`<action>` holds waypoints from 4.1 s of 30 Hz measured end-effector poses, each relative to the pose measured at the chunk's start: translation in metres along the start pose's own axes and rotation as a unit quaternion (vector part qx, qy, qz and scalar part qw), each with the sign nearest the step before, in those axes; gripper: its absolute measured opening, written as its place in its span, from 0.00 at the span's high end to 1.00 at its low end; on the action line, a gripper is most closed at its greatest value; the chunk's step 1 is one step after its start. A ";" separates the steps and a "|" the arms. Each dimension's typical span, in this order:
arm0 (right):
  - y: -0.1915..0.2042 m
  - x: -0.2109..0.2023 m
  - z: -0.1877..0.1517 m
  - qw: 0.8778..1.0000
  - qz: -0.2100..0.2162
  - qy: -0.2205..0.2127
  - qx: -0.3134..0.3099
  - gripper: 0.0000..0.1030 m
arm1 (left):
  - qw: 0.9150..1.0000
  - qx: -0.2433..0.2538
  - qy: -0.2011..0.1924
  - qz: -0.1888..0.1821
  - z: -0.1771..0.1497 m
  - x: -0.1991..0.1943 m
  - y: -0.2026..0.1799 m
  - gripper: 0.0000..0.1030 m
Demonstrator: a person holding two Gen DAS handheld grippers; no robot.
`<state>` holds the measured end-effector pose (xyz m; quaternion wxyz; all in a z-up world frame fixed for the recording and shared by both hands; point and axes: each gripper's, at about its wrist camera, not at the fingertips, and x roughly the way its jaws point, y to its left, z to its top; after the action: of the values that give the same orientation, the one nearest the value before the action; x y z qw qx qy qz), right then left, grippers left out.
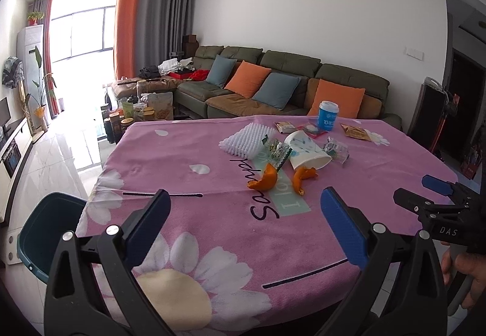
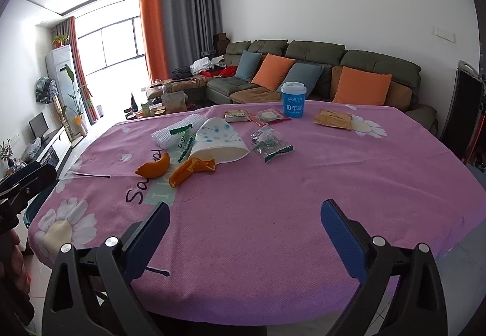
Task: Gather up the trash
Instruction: 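Move both tools back over the table toward the remaining trash, then grasp the clear plastic wrapper with the right tool while the left tool grasps a green-edged wrapper, then carry both wrappers with both tools to the teal bin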
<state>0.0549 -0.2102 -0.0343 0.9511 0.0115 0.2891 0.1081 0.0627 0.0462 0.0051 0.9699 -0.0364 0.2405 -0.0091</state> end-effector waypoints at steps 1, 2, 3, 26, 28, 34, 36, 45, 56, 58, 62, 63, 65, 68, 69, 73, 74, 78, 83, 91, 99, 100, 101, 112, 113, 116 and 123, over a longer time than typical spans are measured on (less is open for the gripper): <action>-0.002 0.002 0.002 1.000 -0.001 -0.001 0.000 0.07 | 1.000 0.000 0.002 0.000 0.001 0.003 0.000 0.06; -0.004 0.005 0.005 1.000 -0.001 0.001 0.001 0.07 | 1.000 0.001 0.004 0.000 0.003 0.006 0.000 0.06; -0.006 0.008 0.007 1.000 0.000 0.002 0.002 0.07 | 1.000 0.002 0.005 0.000 0.005 0.009 -0.001 0.06; -0.046 0.144 0.083 0.997 0.007 0.073 0.010 0.07 | 0.997 -0.007 0.048 -0.058 0.059 0.139 -0.014 0.06; -0.049 0.155 0.087 0.997 0.013 0.079 0.012 0.07 | 0.996 -0.007 0.052 -0.068 0.064 0.152 -0.018 0.06; -0.053 0.180 0.093 0.995 0.025 0.095 0.015 0.07 | 0.992 -0.009 0.075 -0.097 0.073 0.191 -0.028 0.06; -0.055 0.187 0.094 0.994 0.027 0.102 0.016 0.08 | 0.991 -0.011 0.085 -0.105 0.076 0.204 -0.030 0.07; -0.063 0.205 0.093 0.992 0.039 0.118 0.025 0.08 | 0.981 -0.034 0.146 -0.121 0.074 0.260 -0.031 0.30; -0.065 0.221 0.089 0.987 0.065 0.141 0.033 0.17 | 0.977 -0.023 0.165 -0.133 0.066 0.283 -0.036 0.63; -0.066 0.223 0.087 0.986 0.071 0.148 0.037 0.20 | 0.976 -0.024 0.170 -0.134 0.064 0.285 -0.036 0.67; -0.065 0.223 0.085 0.984 0.082 0.153 0.037 0.29 | 0.975 -0.025 0.178 -0.133 0.059 0.289 -0.034 0.71; -0.065 0.223 0.085 0.984 0.083 0.153 0.037 0.32 | 0.975 -0.025 0.179 -0.131 0.058 0.291 -0.035 0.72; -0.065 0.223 0.084 0.984 0.084 0.154 0.035 0.39 | 0.974 -0.025 0.181 -0.135 0.056 0.293 -0.034 0.78; -0.063 0.222 0.084 0.983 0.088 0.157 0.027 0.49 | 0.974 -0.022 0.180 -0.136 0.054 0.293 -0.035 0.83; -0.063 0.221 0.083 0.983 0.090 0.157 0.026 0.50 | 0.974 -0.023 0.179 -0.137 0.054 0.294 -0.035 0.84; -0.063 0.219 0.083 0.983 0.092 0.154 0.027 0.52 | 0.974 -0.030 0.177 -0.137 0.055 0.294 -0.030 0.87; -0.063 0.218 0.084 0.984 0.091 0.152 0.026 0.52 | 0.975 -0.030 0.175 -0.134 0.055 0.292 -0.029 0.88; -0.065 0.213 0.087 0.985 0.089 0.142 0.030 0.52 | 0.977 -0.038 0.167 -0.130 0.057 0.289 -0.024 0.88; -0.069 0.204 0.093 0.988 0.083 0.129 0.037 0.69 | 0.980 -0.041 0.147 -0.126 0.066 0.277 -0.017 0.88; -0.062 0.190 0.098 0.990 0.078 0.117 0.032 0.69 | 0.984 -0.049 0.116 -0.125 0.077 0.246 -0.005 0.88; -0.052 0.158 0.102 0.992 0.078 0.096 0.023 0.69 | 0.987 -0.053 0.082 -0.124 0.085 0.201 0.009 0.88; -0.050 0.153 0.102 0.992 0.079 0.093 0.020 0.69 | 0.988 -0.053 0.078 -0.123 0.085 0.195 0.011 0.88; -0.047 0.148 0.103 0.993 0.080 0.090 0.017 0.69 | 0.988 -0.054 0.075 -0.122 0.085 0.189 0.013 0.88; 0.012 0.091 0.105 0.990 0.124 0.057 -0.026 0.69 | 0.993 -0.070 0.023 -0.092 0.076 0.091 0.054 0.89; 0.020 0.085 0.104 0.990 0.130 0.054 -0.031 0.69 | 0.993 -0.070 0.018 -0.089 0.074 0.081 0.057 0.89; 0.039 0.073 0.100 0.987 0.148 0.049 -0.044 0.69 | 0.994 -0.074 0.008 -0.079 0.067 0.052 0.069 0.88; 0.086 0.053 0.093 0.978 0.187 0.043 -0.076 0.69 | 0.995 -0.091 -0.011 -0.049 0.045 -0.010 0.097 0.88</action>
<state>0.1318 -0.1114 0.0213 0.8988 -0.0117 0.3137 0.3061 0.0750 0.1468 0.0426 0.9636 -0.1363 0.2273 -0.0342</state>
